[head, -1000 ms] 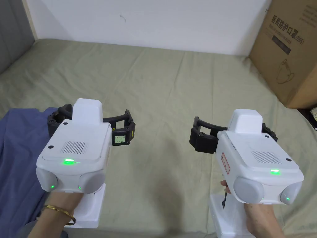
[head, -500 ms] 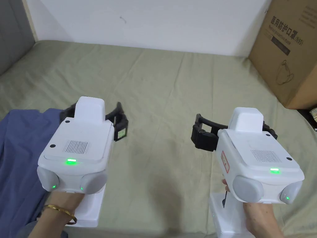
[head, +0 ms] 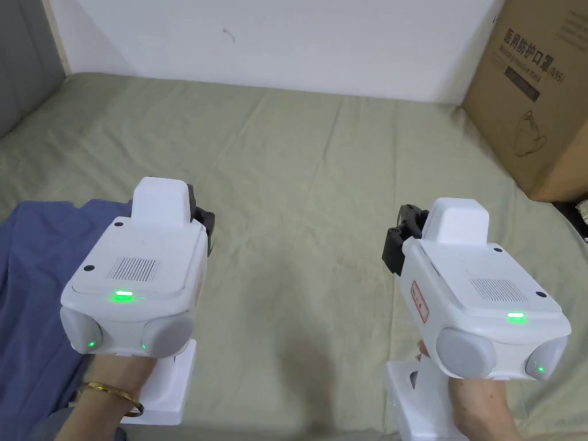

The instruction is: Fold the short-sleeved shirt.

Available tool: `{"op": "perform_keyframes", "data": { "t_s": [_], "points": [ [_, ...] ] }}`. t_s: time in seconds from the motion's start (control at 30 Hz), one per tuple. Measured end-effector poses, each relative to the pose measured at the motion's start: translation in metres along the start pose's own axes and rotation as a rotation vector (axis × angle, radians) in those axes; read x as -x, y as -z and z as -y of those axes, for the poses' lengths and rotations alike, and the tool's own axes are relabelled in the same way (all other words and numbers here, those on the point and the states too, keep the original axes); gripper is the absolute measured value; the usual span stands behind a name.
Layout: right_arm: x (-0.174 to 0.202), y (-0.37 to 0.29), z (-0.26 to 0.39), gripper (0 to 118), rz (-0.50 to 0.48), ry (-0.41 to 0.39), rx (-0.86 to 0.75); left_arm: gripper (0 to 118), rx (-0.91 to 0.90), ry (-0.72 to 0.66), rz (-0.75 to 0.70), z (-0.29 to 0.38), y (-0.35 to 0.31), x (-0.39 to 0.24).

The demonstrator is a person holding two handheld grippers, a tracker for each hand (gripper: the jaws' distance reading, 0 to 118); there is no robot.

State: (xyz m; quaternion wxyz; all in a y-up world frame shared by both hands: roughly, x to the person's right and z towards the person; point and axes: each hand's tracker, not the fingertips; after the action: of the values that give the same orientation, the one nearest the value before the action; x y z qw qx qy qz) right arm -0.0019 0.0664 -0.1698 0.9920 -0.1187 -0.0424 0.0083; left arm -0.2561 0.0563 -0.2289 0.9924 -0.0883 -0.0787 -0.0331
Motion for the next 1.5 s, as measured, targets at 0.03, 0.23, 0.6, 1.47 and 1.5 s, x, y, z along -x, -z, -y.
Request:
{"op": "perform_keyframes", "data": {
  "t_s": [0.03,0.23,0.6,1.47,1.5],
  "points": [
    [0.000,0.000,0.000,0,0.001,0.001,0.000,0,0.002,-0.001,0.004,-0.001,0.000,0.001],
    [-0.001,-0.001,-0.002,0,-0.003,0.002,-0.002,0,-0.001,0.002,0.003,-0.003,0.001,0.001],
    [0.000,-0.002,-0.005,0,-0.010,0.001,-0.003,0,-0.009,0.007,0.010,-0.003,-0.001,0.000],
    [0.140,0.032,-0.034,0,-0.402,-0.068,-0.047,0,-0.009,-0.041,-0.392,0.003,-0.068,0.134],
    [0.148,0.032,-0.035,0,-0.423,-0.074,-0.046,0,-0.006,-0.041,-0.415,0.005,-0.073,0.140]
  ]
}}
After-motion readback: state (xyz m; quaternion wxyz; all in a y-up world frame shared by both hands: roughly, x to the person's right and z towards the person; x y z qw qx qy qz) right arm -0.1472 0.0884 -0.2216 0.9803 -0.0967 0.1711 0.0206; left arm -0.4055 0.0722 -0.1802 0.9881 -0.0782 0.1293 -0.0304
